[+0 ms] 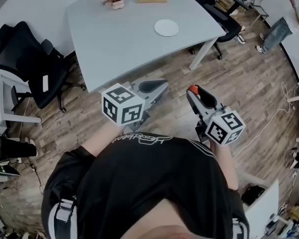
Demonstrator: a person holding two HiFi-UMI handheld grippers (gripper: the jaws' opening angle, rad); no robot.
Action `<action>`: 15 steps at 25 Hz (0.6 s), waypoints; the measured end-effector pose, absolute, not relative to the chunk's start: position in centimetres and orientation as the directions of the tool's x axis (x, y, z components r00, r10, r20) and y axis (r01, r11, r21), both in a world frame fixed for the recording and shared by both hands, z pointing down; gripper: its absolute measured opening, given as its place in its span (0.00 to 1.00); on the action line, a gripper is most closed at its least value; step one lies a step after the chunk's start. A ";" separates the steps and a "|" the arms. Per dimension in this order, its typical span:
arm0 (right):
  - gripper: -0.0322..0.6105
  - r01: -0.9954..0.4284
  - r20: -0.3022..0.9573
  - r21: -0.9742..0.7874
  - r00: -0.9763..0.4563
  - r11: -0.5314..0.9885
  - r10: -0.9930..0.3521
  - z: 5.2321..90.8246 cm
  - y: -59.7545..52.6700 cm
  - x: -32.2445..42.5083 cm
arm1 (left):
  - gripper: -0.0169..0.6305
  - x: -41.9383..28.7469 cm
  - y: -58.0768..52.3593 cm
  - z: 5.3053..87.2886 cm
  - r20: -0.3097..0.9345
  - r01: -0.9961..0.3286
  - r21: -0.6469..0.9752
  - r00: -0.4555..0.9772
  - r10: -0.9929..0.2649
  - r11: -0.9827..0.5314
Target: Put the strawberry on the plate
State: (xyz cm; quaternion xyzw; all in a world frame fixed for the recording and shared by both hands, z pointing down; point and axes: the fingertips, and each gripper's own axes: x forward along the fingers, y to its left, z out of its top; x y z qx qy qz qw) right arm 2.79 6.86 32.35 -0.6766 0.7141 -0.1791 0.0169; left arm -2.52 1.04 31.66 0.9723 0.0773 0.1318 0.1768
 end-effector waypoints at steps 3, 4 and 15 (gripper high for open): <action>0.25 -0.962 0.221 -0.273 -0.091 0.028 -0.971 32.3 4.0 4.4 | 0.04 -0.8 -1.7 31.5 0.221 0.105 0.360 0.956 0.194 -0.927; 0.25 -0.962 0.220 -0.271 -0.092 0.029 -0.971 32.3 3.4 4.8 | 0.04 -0.4 -2.4 31.5 0.220 0.104 0.359 0.956 0.193 -0.927; 0.25 -0.967 0.203 -0.250 -0.108 0.055 -0.973 32.1 -0.2 6.6 | 0.04 0.7 -6.0 31.8 0.220 0.076 0.356 0.962 0.163 -0.931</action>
